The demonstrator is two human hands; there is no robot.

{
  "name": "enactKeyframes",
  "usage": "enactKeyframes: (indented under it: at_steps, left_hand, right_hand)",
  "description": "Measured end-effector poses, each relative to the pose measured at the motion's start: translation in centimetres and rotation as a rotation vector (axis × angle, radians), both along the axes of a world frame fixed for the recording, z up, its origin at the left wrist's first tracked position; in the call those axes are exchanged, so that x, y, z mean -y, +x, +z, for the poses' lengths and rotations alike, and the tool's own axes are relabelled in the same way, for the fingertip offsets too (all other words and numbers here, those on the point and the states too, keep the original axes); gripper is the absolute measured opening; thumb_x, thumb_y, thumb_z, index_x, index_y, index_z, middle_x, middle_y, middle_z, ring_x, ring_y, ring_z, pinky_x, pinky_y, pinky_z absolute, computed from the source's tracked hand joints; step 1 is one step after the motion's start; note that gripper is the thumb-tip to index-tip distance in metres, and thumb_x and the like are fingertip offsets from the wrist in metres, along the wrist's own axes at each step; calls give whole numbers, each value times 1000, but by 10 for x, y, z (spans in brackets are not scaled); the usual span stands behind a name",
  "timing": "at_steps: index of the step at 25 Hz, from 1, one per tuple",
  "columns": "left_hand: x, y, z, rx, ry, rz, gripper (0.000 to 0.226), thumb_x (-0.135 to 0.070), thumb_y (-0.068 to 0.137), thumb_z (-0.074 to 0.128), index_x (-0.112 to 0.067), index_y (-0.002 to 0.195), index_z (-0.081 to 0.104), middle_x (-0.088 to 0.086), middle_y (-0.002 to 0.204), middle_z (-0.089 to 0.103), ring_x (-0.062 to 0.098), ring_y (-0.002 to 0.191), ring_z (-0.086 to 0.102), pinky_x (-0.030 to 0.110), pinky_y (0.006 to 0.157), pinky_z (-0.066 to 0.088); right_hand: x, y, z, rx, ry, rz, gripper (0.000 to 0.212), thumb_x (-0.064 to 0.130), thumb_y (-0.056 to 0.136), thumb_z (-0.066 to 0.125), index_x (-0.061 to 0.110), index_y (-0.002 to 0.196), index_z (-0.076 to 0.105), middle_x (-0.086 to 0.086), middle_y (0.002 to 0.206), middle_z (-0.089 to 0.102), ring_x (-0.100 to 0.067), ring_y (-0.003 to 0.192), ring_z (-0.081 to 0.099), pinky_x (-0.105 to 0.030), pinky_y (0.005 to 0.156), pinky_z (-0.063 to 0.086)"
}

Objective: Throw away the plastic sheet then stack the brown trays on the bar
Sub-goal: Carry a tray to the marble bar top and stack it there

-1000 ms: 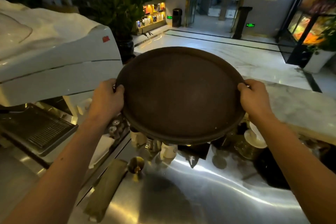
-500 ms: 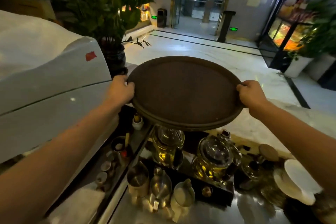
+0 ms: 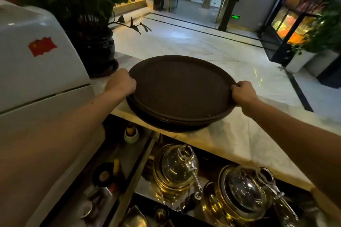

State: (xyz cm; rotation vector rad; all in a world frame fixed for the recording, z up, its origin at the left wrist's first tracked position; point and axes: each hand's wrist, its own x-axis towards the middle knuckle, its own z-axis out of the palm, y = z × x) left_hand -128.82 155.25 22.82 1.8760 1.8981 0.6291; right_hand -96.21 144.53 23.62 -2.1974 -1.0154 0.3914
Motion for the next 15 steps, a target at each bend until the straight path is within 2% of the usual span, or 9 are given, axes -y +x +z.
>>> enactKeyframes:
  at_steps: [5,9,12,15]
  left_hand:
    - [-20,4,-27,-121,-3,49,29,-24,96,47,-8,118,57,18,121,59,40,113,56,45,88,45]
    - [-34,0,-44,-220,-9,31,32,-29,95,45,-10,116,59,18,119,60,40,112,57,44,87,45]
    - [-41,0,-44,-258,2,-44,29,-25,93,48,-5,110,60,20,113,61,40,104,59,43,82,47]
    - [-43,4,-37,-298,-46,-102,22,-15,90,51,0,104,59,23,112,61,40,101,60,40,76,47]
  right_hand:
    - [-22,1,-32,40,-33,28,29,17,94,39,-5,98,57,-27,99,62,-42,89,62,-44,73,53]
    - [-28,-1,-47,118,-113,64,31,18,98,38,-6,107,55,-27,110,60,-43,100,59,-42,81,49]
    - [-27,-1,-52,159,-197,78,31,18,100,36,-6,111,52,-27,112,58,-38,98,57,-38,77,44]
    - [-29,0,-50,208,-263,101,27,16,98,36,-5,104,52,-28,110,58,-38,90,55,-35,70,40]
